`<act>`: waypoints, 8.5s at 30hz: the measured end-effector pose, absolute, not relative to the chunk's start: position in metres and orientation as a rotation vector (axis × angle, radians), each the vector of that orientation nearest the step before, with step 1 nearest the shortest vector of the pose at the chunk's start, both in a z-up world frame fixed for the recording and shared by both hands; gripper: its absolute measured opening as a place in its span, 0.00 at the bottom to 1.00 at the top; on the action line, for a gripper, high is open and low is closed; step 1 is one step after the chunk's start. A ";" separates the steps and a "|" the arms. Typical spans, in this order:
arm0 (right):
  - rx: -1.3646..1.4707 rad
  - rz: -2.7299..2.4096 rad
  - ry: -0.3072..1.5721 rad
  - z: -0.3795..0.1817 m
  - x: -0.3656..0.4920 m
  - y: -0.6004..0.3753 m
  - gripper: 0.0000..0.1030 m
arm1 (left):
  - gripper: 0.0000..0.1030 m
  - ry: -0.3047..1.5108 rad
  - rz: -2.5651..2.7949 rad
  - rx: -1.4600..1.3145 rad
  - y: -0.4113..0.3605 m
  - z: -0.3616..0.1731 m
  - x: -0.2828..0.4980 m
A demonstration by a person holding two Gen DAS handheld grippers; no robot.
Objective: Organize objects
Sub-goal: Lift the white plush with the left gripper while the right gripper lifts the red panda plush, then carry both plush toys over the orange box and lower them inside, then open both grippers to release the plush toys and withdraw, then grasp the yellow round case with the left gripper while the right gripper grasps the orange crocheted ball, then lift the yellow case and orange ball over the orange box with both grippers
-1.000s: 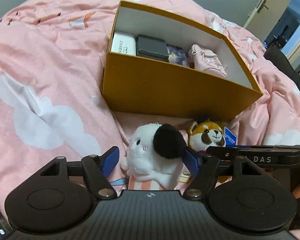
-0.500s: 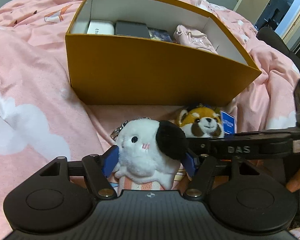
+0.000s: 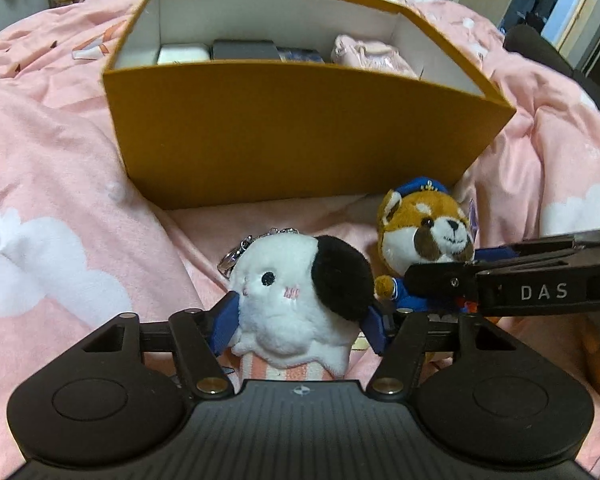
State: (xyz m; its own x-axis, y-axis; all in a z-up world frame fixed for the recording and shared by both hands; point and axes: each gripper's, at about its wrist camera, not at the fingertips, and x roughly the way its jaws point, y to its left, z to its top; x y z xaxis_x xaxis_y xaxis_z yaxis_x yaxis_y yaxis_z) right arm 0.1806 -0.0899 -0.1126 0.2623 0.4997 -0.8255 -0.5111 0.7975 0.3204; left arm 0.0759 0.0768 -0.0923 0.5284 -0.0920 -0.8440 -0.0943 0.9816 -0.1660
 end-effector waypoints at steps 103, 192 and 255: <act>-0.177 0.833 1.048 -0.049 0.302 -0.026 0.31 | 0.40 0.810 0.011 -0.274 0.122 -0.035 0.188; -0.035 0.614 0.970 -0.053 0.197 -0.178 0.40 | 0.60 0.772 -0.465 -0.110 0.012 -0.034 0.121; -0.479 0.759 0.822 -0.006 0.276 -0.075 0.41 | 0.62 0.937 -0.086 -0.412 0.090 -0.027 0.227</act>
